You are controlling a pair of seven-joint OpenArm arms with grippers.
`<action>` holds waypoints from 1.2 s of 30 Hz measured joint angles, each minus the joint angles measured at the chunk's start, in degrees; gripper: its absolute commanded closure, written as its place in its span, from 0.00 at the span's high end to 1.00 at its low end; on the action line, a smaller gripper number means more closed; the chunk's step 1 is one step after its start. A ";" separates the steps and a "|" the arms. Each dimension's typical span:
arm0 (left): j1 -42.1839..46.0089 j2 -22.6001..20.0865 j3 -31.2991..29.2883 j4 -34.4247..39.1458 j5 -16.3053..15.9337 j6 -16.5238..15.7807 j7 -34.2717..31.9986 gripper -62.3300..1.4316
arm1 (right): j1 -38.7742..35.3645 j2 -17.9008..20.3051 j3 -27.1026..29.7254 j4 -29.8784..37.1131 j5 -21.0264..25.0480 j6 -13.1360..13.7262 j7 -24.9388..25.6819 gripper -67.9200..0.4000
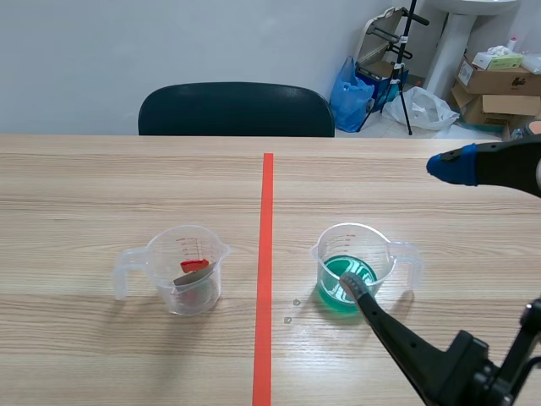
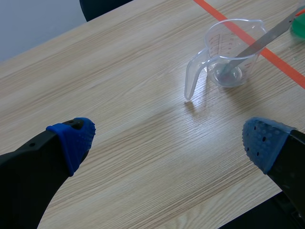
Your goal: Do the redox reaction experiment
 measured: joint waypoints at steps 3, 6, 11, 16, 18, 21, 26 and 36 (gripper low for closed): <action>0.00 0.00 0.00 0.00 0.00 0.00 0.00 1.00 | 0.00 0.00 0.00 0.00 0.76 0.02 0.00 1.00; 0.00 0.00 0.00 0.00 0.00 0.00 0.00 1.00 | 0.02 0.00 0.00 0.00 3.89 0.00 0.02 1.00; 0.00 0.00 0.00 0.00 0.00 0.00 0.00 1.00 | 0.02 0.00 0.00 0.00 8.72 0.00 -0.63 1.00; 0.00 0.00 0.00 0.00 0.00 0.00 0.00 1.00 | 0.02 0.00 0.00 -0.04 10.36 0.02 -1.68 1.00; 0.00 0.00 0.00 0.00 0.00 0.00 0.00 1.00 | 0.02 0.00 0.00 -0.04 10.36 0.02 -1.75 1.00; 0.00 0.00 0.00 0.00 0.00 0.00 0.00 1.00 | 0.02 0.00 0.00 -0.04 10.36 0.02 -1.75 1.00; 0.00 0.00 0.00 0.00 0.00 0.00 0.00 1.00 | 0.02 0.00 0.00 -0.04 10.36 0.02 -1.90 1.00; 0.00 0.00 0.00 0.00 0.00 0.00 0.00 1.00 | 0.02 0.00 0.00 -0.07 10.36 1.66 -2.60 1.00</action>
